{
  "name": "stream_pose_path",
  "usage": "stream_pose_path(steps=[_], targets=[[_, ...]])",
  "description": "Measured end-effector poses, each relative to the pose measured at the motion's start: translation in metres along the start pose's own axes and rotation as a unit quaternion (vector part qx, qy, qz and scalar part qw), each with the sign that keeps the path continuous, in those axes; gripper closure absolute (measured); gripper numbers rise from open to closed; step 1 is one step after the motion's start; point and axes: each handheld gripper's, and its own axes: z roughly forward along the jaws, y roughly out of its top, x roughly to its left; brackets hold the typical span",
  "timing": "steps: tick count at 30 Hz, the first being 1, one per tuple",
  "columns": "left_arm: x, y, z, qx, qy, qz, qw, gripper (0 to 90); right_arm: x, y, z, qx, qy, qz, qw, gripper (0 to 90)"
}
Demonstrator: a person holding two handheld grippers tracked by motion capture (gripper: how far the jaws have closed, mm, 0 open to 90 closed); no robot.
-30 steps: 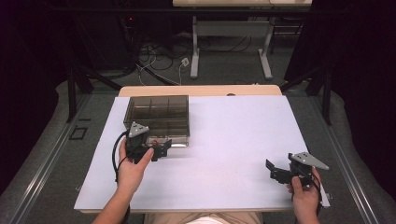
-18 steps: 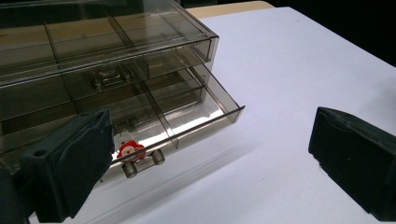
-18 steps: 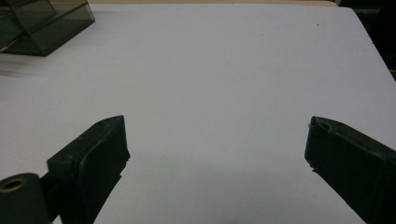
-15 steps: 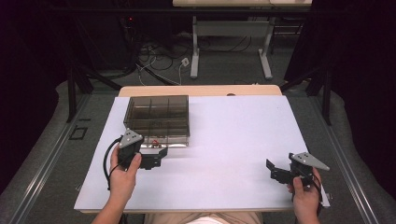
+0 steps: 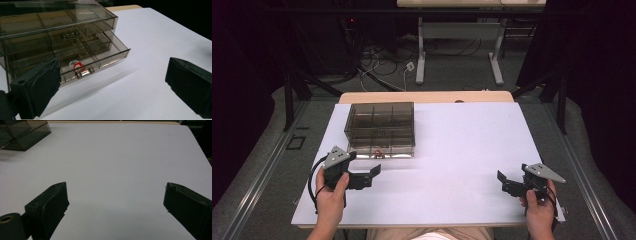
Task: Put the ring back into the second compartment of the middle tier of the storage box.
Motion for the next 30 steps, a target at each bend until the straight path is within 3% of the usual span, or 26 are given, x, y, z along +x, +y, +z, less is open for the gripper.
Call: stream_pose_path(steps=[5, 17, 30], targets=[[0.006, -0.01, -0.006, -0.003, 0.002, -0.01, 0.9999, 0.4, 0.001, 0.0, 0.001, -0.009, -0.001, 0.001, 1.0, 5.2], [0.025, -0.035, -0.014, -0.012, 0.016, -0.036, 0.9991, 0.4, 0.0, 0.0, 0.0, 0.001, -0.002, -0.002, 1.0, 4.9], [0.049, -0.056, -0.016, -0.02, 0.051, -0.071, 0.996, 0.4, -0.002, -0.002, 0.002, 0.007, -0.003, -0.003, 1.0, 4.9]])
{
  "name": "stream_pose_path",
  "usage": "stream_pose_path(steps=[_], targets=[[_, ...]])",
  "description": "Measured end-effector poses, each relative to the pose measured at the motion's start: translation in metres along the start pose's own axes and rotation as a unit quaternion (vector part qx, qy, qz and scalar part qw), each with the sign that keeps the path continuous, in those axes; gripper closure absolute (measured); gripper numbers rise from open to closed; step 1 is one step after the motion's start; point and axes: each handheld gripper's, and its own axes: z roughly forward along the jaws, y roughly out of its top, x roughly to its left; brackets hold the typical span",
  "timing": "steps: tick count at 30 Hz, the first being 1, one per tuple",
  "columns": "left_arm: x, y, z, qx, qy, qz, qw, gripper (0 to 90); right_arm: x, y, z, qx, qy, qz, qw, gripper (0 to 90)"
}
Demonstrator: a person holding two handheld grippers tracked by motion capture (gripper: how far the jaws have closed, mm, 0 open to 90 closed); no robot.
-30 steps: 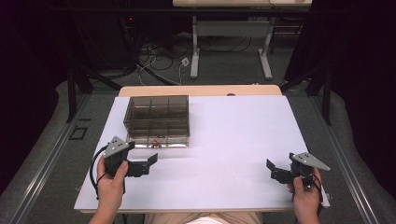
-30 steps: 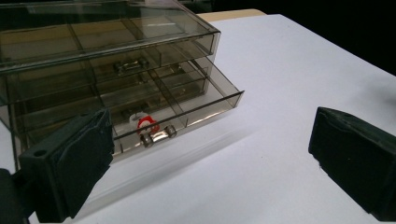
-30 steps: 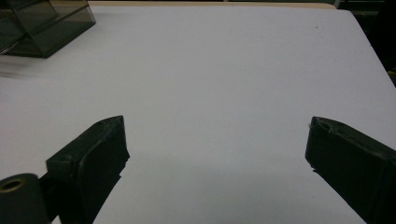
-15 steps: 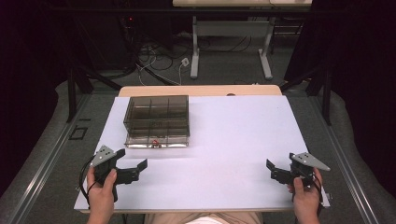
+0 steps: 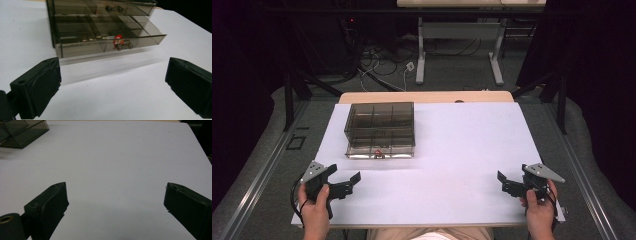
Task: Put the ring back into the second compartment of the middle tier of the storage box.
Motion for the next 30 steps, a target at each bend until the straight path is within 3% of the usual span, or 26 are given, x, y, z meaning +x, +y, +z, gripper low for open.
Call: stream_pose_path(steps=[10, 17, 30], targets=[[0.015, -0.009, 0.001, 0.002, 0.025, -0.018, 0.9995, 0.4, -0.001, -0.001, 0.002, 0.004, 0.0, 0.001, 1.0, 4.8], [0.018, -0.012, 0.004, 0.01, 0.038, -0.012, 0.9991, 0.4, -0.002, -0.002, 0.003, 0.008, -0.002, 0.006, 1.0, 4.8], [0.02, -0.016, 0.007, 0.019, 0.038, -0.015, 0.999, 0.4, -0.005, -0.003, 0.004, 0.019, -0.003, 0.022, 0.9996, 4.7]])
